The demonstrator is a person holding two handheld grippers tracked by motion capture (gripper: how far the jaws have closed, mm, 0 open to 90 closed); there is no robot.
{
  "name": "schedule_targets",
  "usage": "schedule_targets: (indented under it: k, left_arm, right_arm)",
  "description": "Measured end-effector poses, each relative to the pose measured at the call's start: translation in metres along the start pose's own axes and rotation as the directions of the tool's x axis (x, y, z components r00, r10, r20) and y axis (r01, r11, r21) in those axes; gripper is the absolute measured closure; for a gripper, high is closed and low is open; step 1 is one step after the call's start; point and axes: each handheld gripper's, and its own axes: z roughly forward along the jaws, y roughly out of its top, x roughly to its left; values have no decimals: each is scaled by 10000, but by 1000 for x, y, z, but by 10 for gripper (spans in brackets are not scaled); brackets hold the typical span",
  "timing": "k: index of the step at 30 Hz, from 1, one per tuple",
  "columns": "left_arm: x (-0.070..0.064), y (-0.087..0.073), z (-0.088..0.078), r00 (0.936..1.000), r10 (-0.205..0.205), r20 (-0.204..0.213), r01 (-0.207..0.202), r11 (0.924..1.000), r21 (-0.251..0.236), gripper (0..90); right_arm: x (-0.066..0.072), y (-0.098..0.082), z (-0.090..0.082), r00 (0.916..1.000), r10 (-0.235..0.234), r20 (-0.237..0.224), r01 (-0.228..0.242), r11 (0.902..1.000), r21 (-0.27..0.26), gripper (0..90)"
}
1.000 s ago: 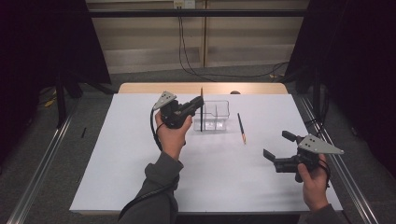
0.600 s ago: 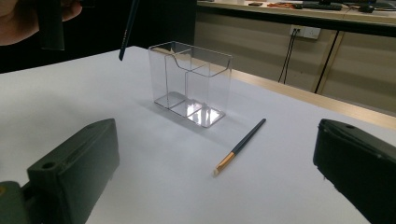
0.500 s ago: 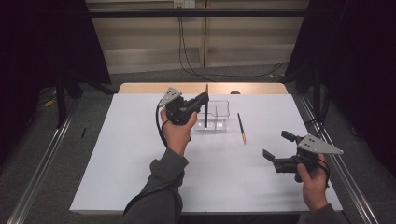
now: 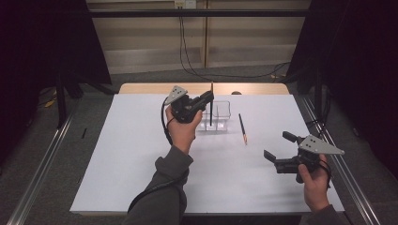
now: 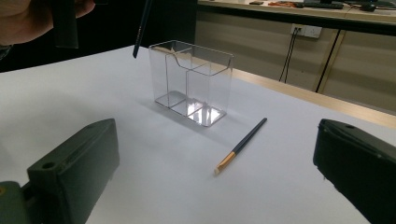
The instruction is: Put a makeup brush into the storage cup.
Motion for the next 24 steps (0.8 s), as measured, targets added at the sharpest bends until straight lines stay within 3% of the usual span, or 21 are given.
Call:
schedule_targets:
  k: [4,7,8,20,21,24]
  left_arm:
    - [2,1,1,9993,334,183,-339,9991,272,841]
    - [1,1,4,10000,74,34,-75,9999,77,841]
    - [2,2,4,9998,203,22,-203,9997,153,841]
    - [3,4,12,10000,85,26,-85,10000,3,841]
    - [1,4,14,9998,-187,-39,186,9996,-201,841]
    - [2,5,15,9999,129,-1,-129,9999,15,841]
  right_arm:
    - [0,0,0,10000,43,5,-43,10000,17,0]
    - [0,0,0,10000,43,10,-43,10000,24,0]
    - [0,0,0,10000,25,23,-25,10000,12,0]
    - [-1,-1,1,10000,14,-7,-14,10000,32,0]
    - [-1,-1,1,10000,31,-31,-31,10000,20,0]
    - [-1,0,1,10000,23,-42,-23,10000,-20,0]
